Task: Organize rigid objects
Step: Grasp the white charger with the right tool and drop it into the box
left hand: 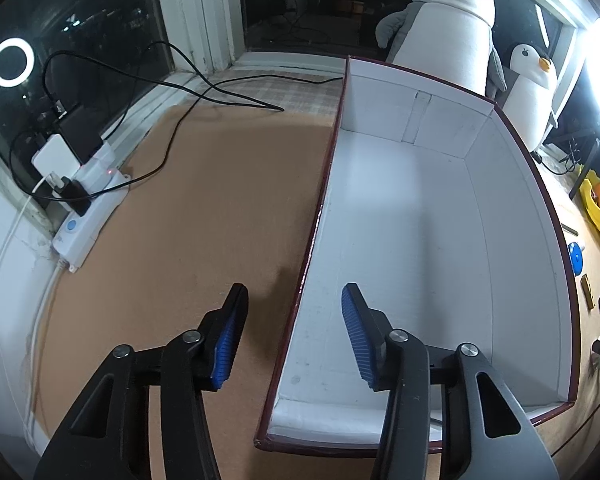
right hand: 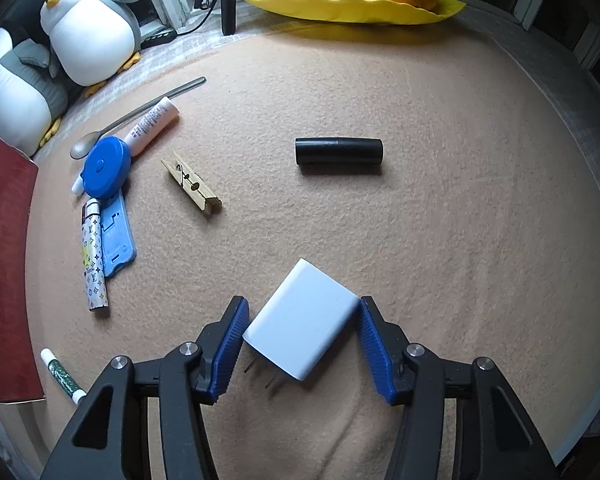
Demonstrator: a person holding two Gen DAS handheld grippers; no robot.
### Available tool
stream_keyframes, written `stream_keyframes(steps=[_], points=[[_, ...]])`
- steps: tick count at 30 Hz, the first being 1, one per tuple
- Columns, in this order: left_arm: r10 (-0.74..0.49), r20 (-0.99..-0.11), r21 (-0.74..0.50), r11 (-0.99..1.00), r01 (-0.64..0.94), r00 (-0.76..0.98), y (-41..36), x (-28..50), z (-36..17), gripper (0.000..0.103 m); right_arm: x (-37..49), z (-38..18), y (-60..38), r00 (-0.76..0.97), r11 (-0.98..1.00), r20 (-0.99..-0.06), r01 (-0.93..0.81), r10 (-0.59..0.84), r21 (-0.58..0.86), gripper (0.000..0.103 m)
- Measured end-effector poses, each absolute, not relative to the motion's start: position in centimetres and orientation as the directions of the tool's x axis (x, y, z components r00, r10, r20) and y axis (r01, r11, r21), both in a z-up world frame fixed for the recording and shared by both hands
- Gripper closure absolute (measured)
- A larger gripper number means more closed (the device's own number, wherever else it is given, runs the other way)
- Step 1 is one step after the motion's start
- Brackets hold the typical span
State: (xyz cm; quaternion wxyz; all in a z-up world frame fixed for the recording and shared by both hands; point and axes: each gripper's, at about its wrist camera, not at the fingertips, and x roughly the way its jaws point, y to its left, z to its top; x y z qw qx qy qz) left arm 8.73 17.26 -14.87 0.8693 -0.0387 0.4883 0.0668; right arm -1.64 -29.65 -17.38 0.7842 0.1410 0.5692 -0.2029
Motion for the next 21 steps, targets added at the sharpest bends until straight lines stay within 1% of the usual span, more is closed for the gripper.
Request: stream_keyframes(steps=[9, 11, 16, 21], points=[[0.077, -0.855, -0.001, 0.989, -0.151, 0.513, 17.2, 8.7, -15.0, 0.074, -1.9, -16.7, -29.0, 0.294, 0.896, -0.938, 0.442, -0.183, -0.036, 0.052], [0.078, -0.855, 0.001, 0.989, -0.149, 0.513, 17.2, 8.7, -15.1, 0.08, -2.0, -16.3, -28.9, 0.304, 0.897, -0.934, 0.441, -0.189, -0.038, 0.052], [0.078, -0.854, 0.002, 0.989, -0.147, 0.515, 17.2, 8.7, -15.1, 0.085, -2.1, -14.4, -28.0, 0.341, 0.908, -0.917, 0.415, -0.207, -0.051, 0.052], [0.083, -0.852, 0.004, 0.989, -0.151, 0.517, 17.4, 8.7, -15.1, 0.09, -2.1, -12.2, -26.1, 0.4, 0.927, -0.897, 0.375, -0.187, -0.026, 0.052]])
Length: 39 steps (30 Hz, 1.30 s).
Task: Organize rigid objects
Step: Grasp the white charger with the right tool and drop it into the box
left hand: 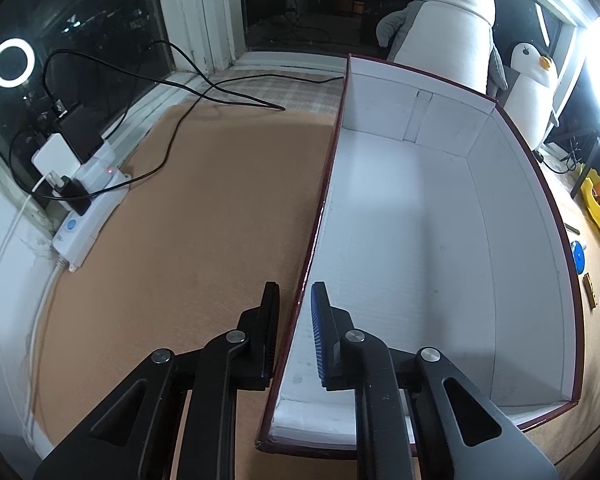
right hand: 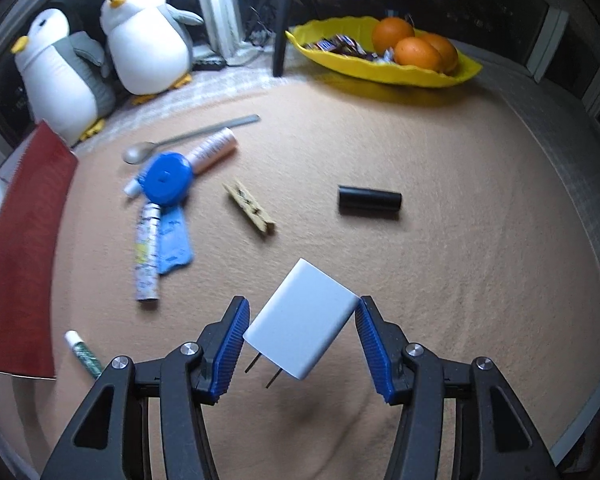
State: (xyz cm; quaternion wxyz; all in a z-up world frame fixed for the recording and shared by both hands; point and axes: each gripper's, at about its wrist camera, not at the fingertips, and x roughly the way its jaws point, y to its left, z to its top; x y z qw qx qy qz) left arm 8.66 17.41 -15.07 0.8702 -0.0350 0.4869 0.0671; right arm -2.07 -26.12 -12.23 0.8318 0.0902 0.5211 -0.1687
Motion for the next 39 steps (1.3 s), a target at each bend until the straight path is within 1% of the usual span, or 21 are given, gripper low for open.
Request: stream_keyframes(steps=[8, 12, 16, 24, 31, 39], points=[[0.081, -0.846, -0.004, 0.987, -0.158, 0.526, 17.6, 8.5, -15.1, 0.094, -0.7, -7.1, -19.5, 0.509, 0.979, -0.853, 0.204, -0.117, -0.012, 0.052], [0.073, -0.844, -0.017, 0.986, -0.163, 0.531, 17.8, 8.4, -15.0, 0.095, 0.9, -4.8, -14.7, 0.556, 0.997, -0.829, 0.076, -0.054, -0.014, 0.052], [0.072, -0.842, -0.02, 0.986, -0.164, 0.535, 17.8, 8.3, -15.0, 0.095, 1.8, -3.7, -10.0, 0.577, 0.999, -0.816, -0.05, 0.025, -0.004, 0.052], [0.064, -0.843, -0.031, 0.985, -0.167, 0.535, 17.8, 8.3, -15.0, 0.095, 3.6, -4.1, -1.9, 0.556, 0.966, -0.816, -0.258, 0.158, 0.011, 0.052], [0.062, -0.844, -0.035, 0.985, -0.169, 0.533, 17.9, 8.3, -15.1, 0.095, 4.6, -6.1, 2.6, 0.506, 0.934, -0.838, -0.357, 0.203, 0.011, 0.052], [0.062, -0.844, -0.034, 0.985, -0.169, 0.532, 18.0, 8.3, -15.1, 0.095, 5.5, -8.2, 5.3, 0.465, 0.907, -0.862, -0.42, 0.199, -0.017, 0.052]])
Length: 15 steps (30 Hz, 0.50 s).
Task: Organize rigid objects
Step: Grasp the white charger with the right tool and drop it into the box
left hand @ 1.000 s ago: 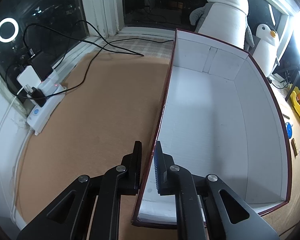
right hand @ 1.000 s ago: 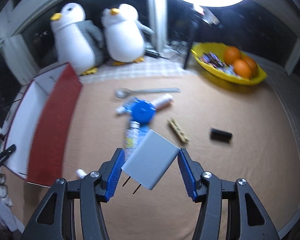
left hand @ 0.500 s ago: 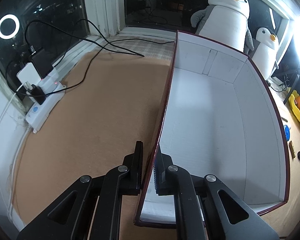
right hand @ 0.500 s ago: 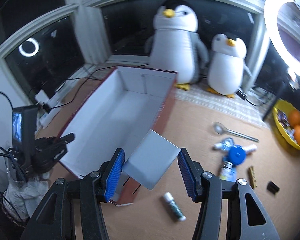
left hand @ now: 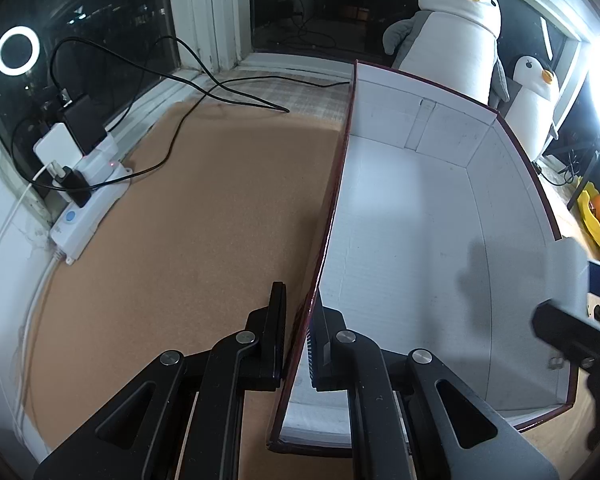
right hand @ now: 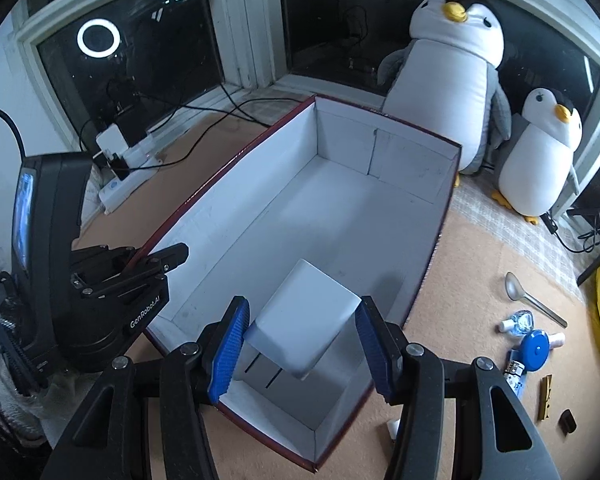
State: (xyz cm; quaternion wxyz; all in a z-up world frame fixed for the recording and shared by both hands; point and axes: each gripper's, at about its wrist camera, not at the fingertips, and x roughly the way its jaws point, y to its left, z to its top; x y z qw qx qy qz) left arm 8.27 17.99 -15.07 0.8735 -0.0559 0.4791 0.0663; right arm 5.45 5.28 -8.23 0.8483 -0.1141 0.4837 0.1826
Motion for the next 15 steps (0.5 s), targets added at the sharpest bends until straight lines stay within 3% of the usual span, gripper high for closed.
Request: stream_keyframes(steps=[15], points=[[0.081, -0.857, -0.007, 0.986, -0.168, 0.51, 17.7, 8.4, -15.1, 0.095, 6.2, -9.9, 5.4, 0.416, 0.898, -0.883, -0.439, 0.218, 0.015, 0.049]])
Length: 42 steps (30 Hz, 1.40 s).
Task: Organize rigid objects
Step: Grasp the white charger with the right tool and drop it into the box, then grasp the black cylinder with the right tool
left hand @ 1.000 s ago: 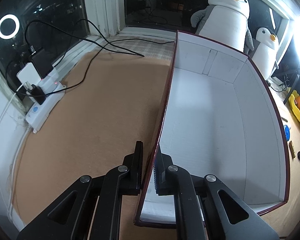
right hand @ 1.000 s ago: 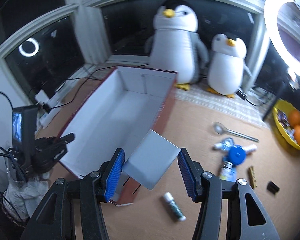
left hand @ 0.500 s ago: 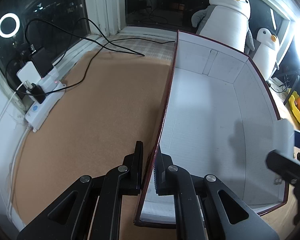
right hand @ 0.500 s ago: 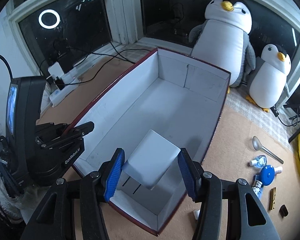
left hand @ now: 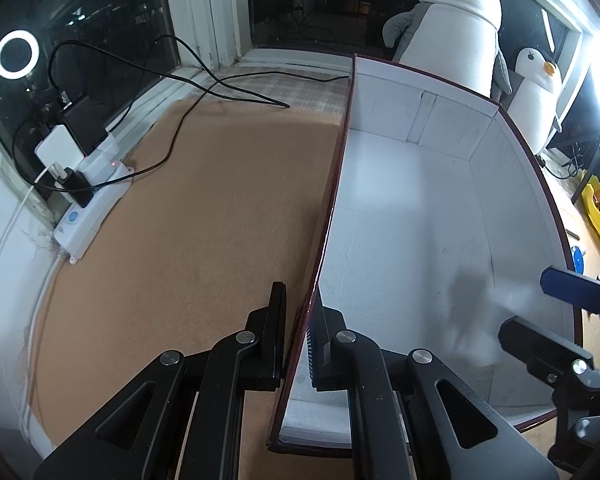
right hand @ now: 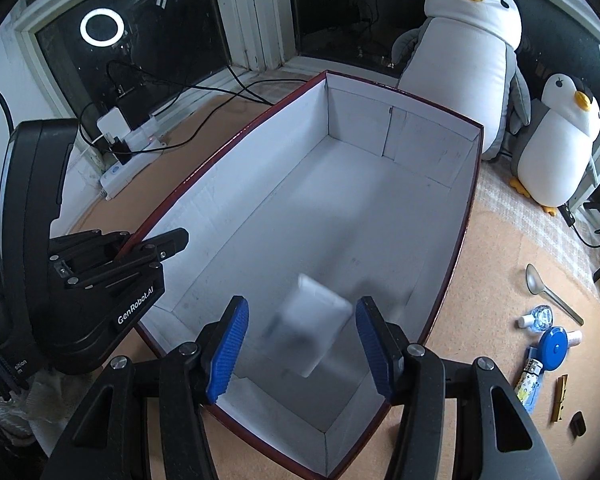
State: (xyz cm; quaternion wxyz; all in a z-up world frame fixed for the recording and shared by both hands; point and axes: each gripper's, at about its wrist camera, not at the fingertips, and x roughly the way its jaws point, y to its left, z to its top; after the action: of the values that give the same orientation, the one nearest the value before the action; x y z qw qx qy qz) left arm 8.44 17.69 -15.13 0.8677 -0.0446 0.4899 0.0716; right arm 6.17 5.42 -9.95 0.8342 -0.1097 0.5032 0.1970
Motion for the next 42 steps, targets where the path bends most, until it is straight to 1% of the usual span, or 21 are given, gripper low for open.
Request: stream_keyframes(steps=[1, 2, 3, 10, 17, 22, 26, 30, 34, 38, 42], points=[[0.081, -0.859, -0.006, 0.986, -0.169, 0.506, 17.7, 8.4, -15.2, 0.095, 6.2, -9.9, 5.4, 0.417, 0.898, -0.881, -0.44, 0.224, 0.02, 0.047], [0.081, -0.86, -0.006, 0.986, -0.169, 0.504, 17.7, 8.4, -15.1, 0.095, 6.2, -9.7, 5.3, 0.418, 0.897, -0.879, -0.442, 0.231, 0.026, 0.041], [0.082, -0.862, -0.005, 0.986, -0.169, 0.501, 17.7, 8.5, -15.1, 0.095, 6.2, -9.6, 5.2, 0.416, 0.894, -0.876, -0.447, 0.243, 0.036, 0.037], [0.088, -0.873, 0.018, 0.988, -0.15, 0.479, 17.6, 8.7, -14.8, 0.095, 5.9, -8.1, 3.5, 0.441, 0.901, -0.849, -0.425, 0.291, 0.088, 0.037], [0.071, -0.891, 0.004, 0.989, -0.149, 0.449, 17.6, 10.0, -14.2, 0.095, 4.6, -6.3, -3.1, 0.513, 0.939, -0.808, -0.316, 0.29, 0.136, 0.037], [0.086, -0.898, 0.025, 0.989, -0.145, 0.431, 17.3, 10.8, -13.9, 0.095, 3.3, -6.4, -10.5, 0.558, 0.974, -0.8, -0.172, 0.222, 0.15, 0.037], [0.096, -0.905, 0.036, 0.988, -0.149, 0.415, 17.1, 11.1, -13.8, 0.095, 2.0, -7.2, -17.7, 0.576, 0.986, -0.805, -0.007, 0.142, 0.169, 0.037], [0.124, -0.908, 0.069, 0.987, -0.148, 0.4, 16.8, 11.4, -13.7, 0.095, 0.7, -8.9, -25.1, 0.559, 0.977, -0.829, 0.167, 0.016, 0.131, 0.037], [0.153, -0.909, 0.102, 0.984, -0.149, 0.387, 16.5, 11.7, -13.8, 0.095, -0.2, -10.9, -31.1, 0.524, 0.95, -0.848, 0.297, -0.078, 0.097, 0.037], [0.174, -0.911, 0.123, 0.98, -0.156, 0.373, 16.3, 12.0, -13.9, 0.094, -0.2, -12.8, -34.9, 0.489, 0.942, -0.864, 0.33, -0.119, 0.056, 0.037], [0.183, -0.913, 0.13, 0.978, -0.166, 0.365, 16.3, 12.1, -14.0, 0.094, 0.8, -14.0, -36.2, 0.464, 0.962, -0.879, 0.271, -0.113, 0.019, 0.037]])
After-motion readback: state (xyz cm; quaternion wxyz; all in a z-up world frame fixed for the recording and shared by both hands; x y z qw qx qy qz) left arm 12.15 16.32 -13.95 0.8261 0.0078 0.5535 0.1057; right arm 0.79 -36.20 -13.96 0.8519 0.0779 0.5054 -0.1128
